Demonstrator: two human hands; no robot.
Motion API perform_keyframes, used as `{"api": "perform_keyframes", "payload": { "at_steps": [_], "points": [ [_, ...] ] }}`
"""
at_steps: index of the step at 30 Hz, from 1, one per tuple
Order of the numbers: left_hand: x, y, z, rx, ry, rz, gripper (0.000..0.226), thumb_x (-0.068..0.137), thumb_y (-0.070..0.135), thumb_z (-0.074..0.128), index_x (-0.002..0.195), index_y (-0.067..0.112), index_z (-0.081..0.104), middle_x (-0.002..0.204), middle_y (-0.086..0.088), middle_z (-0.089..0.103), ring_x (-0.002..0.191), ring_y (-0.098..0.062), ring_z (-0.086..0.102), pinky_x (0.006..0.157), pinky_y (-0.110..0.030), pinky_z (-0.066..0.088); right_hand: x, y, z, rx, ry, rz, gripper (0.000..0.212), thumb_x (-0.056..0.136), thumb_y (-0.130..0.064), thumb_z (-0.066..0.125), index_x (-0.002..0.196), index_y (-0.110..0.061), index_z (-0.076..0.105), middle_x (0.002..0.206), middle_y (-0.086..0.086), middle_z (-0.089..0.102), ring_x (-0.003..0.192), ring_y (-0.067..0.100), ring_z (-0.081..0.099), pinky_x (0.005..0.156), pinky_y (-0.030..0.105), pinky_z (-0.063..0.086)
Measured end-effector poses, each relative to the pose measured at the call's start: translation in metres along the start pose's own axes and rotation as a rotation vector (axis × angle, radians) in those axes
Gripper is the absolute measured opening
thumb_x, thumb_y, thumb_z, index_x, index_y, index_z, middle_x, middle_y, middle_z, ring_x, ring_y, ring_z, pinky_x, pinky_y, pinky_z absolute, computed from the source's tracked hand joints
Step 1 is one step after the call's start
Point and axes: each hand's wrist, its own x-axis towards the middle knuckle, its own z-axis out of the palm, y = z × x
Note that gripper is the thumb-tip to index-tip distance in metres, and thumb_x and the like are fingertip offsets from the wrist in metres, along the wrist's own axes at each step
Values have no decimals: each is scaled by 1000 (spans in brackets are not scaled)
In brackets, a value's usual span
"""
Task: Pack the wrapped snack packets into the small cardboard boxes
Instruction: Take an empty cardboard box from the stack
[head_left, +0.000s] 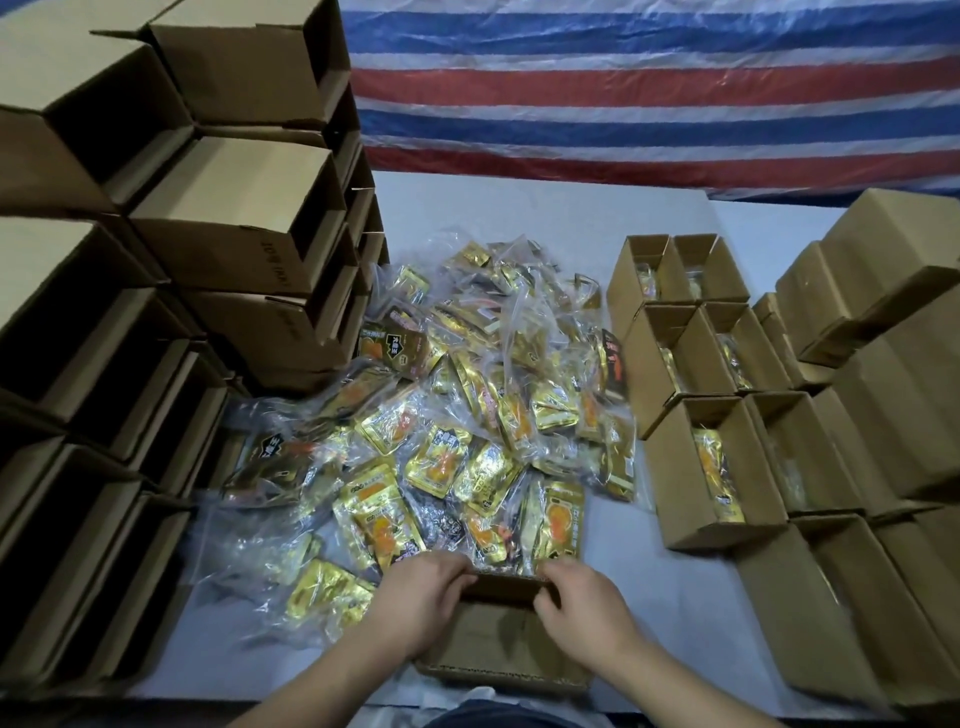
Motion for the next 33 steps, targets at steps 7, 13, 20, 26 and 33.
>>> {"api": "perform_keyframes", "payload": {
  "at_steps": [7,13,20,26,33],
  "points": [
    [7,3,1,38,35,1,28,103,41,38,101,27,62,102,11,66,91,-9,61,76,-22,45,3,5,-2,4,38,-20,18,94,-28,48,95,-18,62,92,-5,58,82,12,57,73,31,50],
    [24,2,-4,60,30,-15,29,103,41,38,99,24,62,99,7,66,89,-13,60,78,-29,49,20,1,-15,-27,11,-22,14,94,-28,47,84,-20,53,84,-6,50,76,15,55,70,34,48],
    [17,-4,0,-18,29,1,33,96,53,45,107,28,63,103,11,64,92,-7,59,78,-23,49,15,7,-18,-94,-18,-62,33,90,-49,43,103,-25,61,98,-10,58,89,10,55,83,27,46],
    [26,-6,-21,-160,55,-80,50,92,68,37,114,32,65,108,19,65,90,3,58,78,-18,49,22,0,-35,-89,-5,-85,57,88,-66,33,117,-25,61,107,-10,61,99,13,55,94,31,43],
    [75,0,-61,-246,142,-173,28,102,40,42,97,25,65,83,12,66,72,-2,62,70,-33,58,66,-6,-67,146,26,41,34,99,-47,41,100,-21,62,94,-6,63,86,12,59,79,38,53]
  ]
}}
